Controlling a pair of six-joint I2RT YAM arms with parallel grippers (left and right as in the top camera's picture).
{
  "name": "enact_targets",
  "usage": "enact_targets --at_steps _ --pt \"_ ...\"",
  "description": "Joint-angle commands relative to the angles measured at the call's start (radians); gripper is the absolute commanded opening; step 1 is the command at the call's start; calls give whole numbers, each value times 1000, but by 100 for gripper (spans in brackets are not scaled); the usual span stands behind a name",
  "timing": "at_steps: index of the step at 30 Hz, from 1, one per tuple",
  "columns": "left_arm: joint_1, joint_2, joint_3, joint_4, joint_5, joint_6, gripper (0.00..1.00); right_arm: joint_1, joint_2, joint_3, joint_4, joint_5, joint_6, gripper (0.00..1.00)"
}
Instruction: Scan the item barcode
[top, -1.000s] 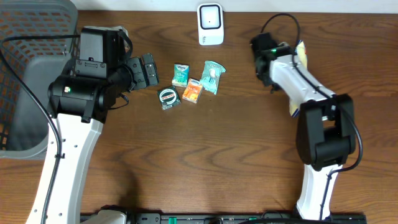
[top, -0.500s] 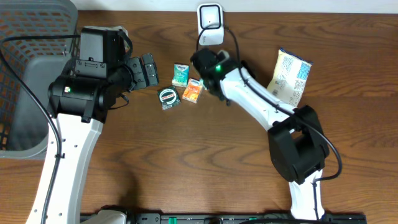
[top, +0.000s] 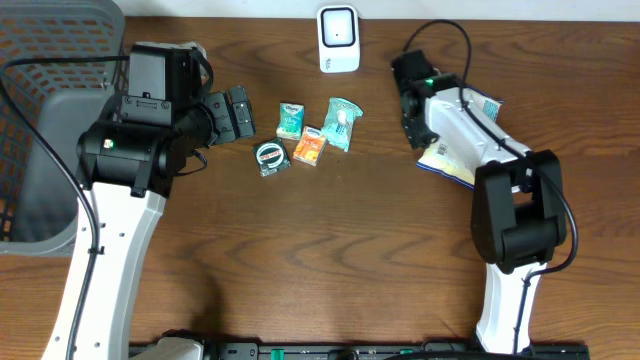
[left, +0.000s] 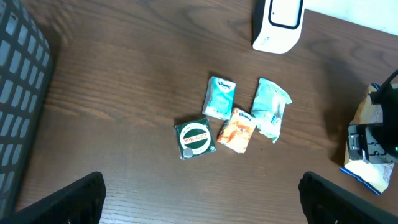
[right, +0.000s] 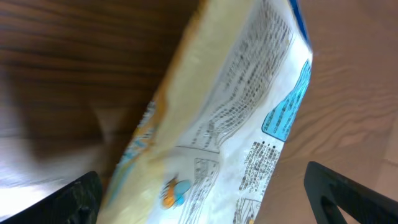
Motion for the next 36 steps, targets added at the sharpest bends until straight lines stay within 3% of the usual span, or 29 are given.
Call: enact_targets --at_steps 1,6,9,10,11,17,20,24,30,34,36 --pt "2 -1 8 -3 -13 6 98 -23 22 -31 22 -46 19 93" --pt "2 -1 8 -3 -13 6 98 -35 32 -90 62 -68 19 64" --pt "2 -1 8 -3 -13 6 97 -36 33 -98 47 -97 51 30" --pt "2 -1 8 -3 -13 6 98 -36 32 -88 29 -142 53 8" --pt "2 -1 8 -3 -13 6 98 -36 32 -80 20 -166 53 2" --pt "2 -1 8 -3 -13 6 98 -40 -5 96 -114 -416 52 1" --pt "2 -1 8 -3 -13 6 98 -60 -34 250 -193 -711 50 1" --pt "2 -1 8 -3 -13 6 98 -109 -43 320 -204 -1085 19 1" --pt "2 -1 8 -3 -13 6 98 -232 -28 161 -112 -1605 11 1" --pt "2 -1 8 -3 -13 6 98 -325 -28 -59 35 -1664 16 1" --pt "2 -1 8 -3 -13 6 98 -375 -28 -117 65 -1585 19 1"
